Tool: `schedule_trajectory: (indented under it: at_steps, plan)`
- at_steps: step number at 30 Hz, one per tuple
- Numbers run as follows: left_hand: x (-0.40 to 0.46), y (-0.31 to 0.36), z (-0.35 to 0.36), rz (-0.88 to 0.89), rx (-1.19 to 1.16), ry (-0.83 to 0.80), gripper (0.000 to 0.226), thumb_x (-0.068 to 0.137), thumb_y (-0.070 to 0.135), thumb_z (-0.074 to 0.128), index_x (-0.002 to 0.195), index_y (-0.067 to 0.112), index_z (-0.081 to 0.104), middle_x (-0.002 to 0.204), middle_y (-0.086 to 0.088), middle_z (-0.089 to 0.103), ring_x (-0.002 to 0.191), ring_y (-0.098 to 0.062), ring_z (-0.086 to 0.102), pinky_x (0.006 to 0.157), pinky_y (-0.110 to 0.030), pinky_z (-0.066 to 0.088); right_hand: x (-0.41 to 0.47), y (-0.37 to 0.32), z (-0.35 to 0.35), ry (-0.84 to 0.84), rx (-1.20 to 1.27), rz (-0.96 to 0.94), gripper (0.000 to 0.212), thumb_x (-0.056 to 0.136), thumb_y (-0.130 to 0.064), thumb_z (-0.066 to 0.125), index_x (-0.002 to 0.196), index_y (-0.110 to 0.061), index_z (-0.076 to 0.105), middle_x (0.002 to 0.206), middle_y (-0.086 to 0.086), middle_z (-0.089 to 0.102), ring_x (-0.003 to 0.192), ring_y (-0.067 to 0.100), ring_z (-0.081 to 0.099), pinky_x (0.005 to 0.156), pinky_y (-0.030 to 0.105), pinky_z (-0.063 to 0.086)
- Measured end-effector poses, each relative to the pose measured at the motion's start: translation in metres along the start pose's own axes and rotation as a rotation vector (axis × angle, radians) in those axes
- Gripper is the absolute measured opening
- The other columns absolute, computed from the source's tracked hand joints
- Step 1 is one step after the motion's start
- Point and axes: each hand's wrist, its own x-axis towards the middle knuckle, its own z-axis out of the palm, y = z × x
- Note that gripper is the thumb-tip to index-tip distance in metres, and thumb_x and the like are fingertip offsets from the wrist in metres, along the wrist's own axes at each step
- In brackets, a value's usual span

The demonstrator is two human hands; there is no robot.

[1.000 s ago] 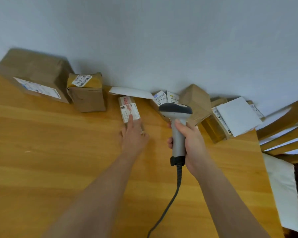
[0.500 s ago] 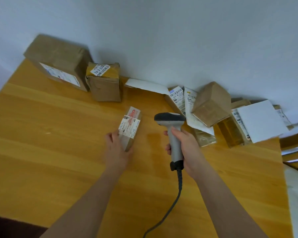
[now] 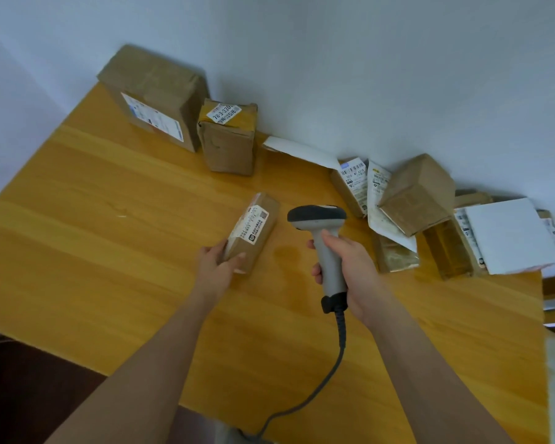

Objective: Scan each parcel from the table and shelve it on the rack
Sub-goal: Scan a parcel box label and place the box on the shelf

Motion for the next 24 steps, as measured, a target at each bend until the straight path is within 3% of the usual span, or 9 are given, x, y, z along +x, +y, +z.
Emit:
schedule_trajectory:
  at_steps: [2, 5, 7, 10, 13, 15, 20, 22, 24]
  plan:
    - [0.0, -0.004, -0.01, -0.038, -0.119, 0.003, 0.054, 0.089, 0.024, 0.069, 0.139, 0.012, 0.052, 0.131, -0.011, 0.039, 0.113, -0.023, 0.055, 0.104, -0.04, 0.044, -0.003, 0.001, 0.003, -0.022, 0.0, 0.003, 0.025, 0.1, -0.028, 0.054, 0.112, -0.008, 0.061, 0.104, 0.008, 0.065, 0.054, 0.014, 0.055, 0.055, 0.029, 0.048]
    - [0.002, -0.007, -0.024, -0.075, -0.173, -0.011, 0.068, 0.073, 0.043, 0.072, 0.135, 0.02, 0.057, 0.133, -0.013, 0.048, 0.115, -0.028, 0.058, 0.102, -0.048, 0.047, -0.005, 0.001, 0.007, -0.051, -0.004, 0.005, 0.025, 0.1, -0.027, 0.054, 0.115, -0.008, 0.061, 0.107, 0.008, 0.064, 0.055, 0.015, 0.054, 0.055, 0.028, 0.047]
    - [0.001, -0.006, -0.028, -0.055, -0.171, -0.009, 0.056, 0.084, 0.031, 0.07, 0.136, 0.019, 0.053, 0.132, -0.012, 0.053, 0.114, -0.028, 0.058, 0.098, -0.043, 0.049, -0.006, 0.001, 0.009, -0.066, -0.023, 0.004, 0.026, 0.1, -0.027, 0.055, 0.115, -0.008, 0.061, 0.107, 0.008, 0.064, 0.055, 0.015, 0.055, 0.055, 0.028, 0.048]
    - [0.002, -0.011, -0.031, 0.122, 0.075, 0.128, 0.069, 0.082, 0.017, 0.076, 0.143, 0.015, 0.042, 0.13, -0.01, 0.046, 0.114, -0.025, 0.05, 0.09, -0.035, 0.046, -0.008, 0.0, 0.011, -0.081, -0.033, -0.005, 0.024, 0.1, -0.027, 0.055, 0.112, -0.007, 0.062, 0.104, 0.01, 0.063, 0.055, 0.016, 0.055, 0.055, 0.028, 0.047]
    - [-0.004, -0.015, -0.032, 0.393, 0.633, 0.182, 0.094, 0.069, 0.012, 0.084, 0.147, 0.01, 0.032, 0.127, -0.012, 0.035, 0.115, -0.028, 0.034, 0.099, -0.041, 0.037, -0.009, -0.001, 0.012, -0.071, -0.034, -0.007, 0.02, 0.1, -0.027, 0.055, 0.105, -0.01, 0.063, 0.101, 0.011, 0.062, 0.055, 0.016, 0.054, 0.055, 0.029, 0.047]
    - [-0.007, -0.022, -0.032, 0.507, 0.876, 0.195, 0.103, 0.061, 0.012, 0.09, 0.146, 0.009, 0.032, 0.119, -0.012, 0.034, 0.108, -0.029, 0.033, 0.095, -0.045, 0.042, -0.009, -0.001, 0.012, -0.058, -0.033, -0.005, 0.019, 0.1, -0.026, 0.054, 0.104, -0.01, 0.063, 0.101, 0.01, 0.063, 0.055, 0.016, 0.054, 0.055, 0.029, 0.047]
    - [-0.016, -0.033, -0.029, 0.604, 1.003, 0.221, 0.121, 0.039, 0.029, 0.099, 0.141, 0.011, 0.036, 0.111, -0.01, 0.035, 0.098, -0.026, 0.036, 0.083, -0.047, 0.052, -0.01, 0.001, 0.009, -0.06, -0.031, 0.003, 0.019, 0.1, -0.026, 0.055, 0.107, -0.01, 0.062, 0.103, 0.008, 0.064, 0.055, 0.015, 0.054, 0.054, 0.028, 0.047]
    - [-0.017, -0.037, -0.026, 0.58, 1.009, 0.154, 0.119, 0.046, 0.046, 0.093, 0.143, 0.022, 0.03, 0.121, -0.014, 0.038, 0.109, -0.031, 0.039, 0.092, -0.051, 0.046, -0.01, 0.002, 0.008, -0.06, -0.035, 0.004, 0.019, 0.1, -0.026, 0.055, 0.108, -0.011, 0.062, 0.104, 0.008, 0.064, 0.055, 0.016, 0.054, 0.054, 0.028, 0.047]
    - [-0.018, -0.041, -0.024, 0.541, 0.938, 0.099, 0.099, 0.064, 0.061, 0.078, 0.144, 0.032, 0.027, 0.133, -0.014, 0.035, 0.12, -0.033, 0.037, 0.101, -0.051, 0.038, -0.01, 0.002, 0.008, -0.056, -0.032, 0.006, 0.02, 0.1, -0.026, 0.054, 0.11, -0.011, 0.062, 0.104, 0.007, 0.065, 0.055, 0.016, 0.055, 0.055, 0.029, 0.047]
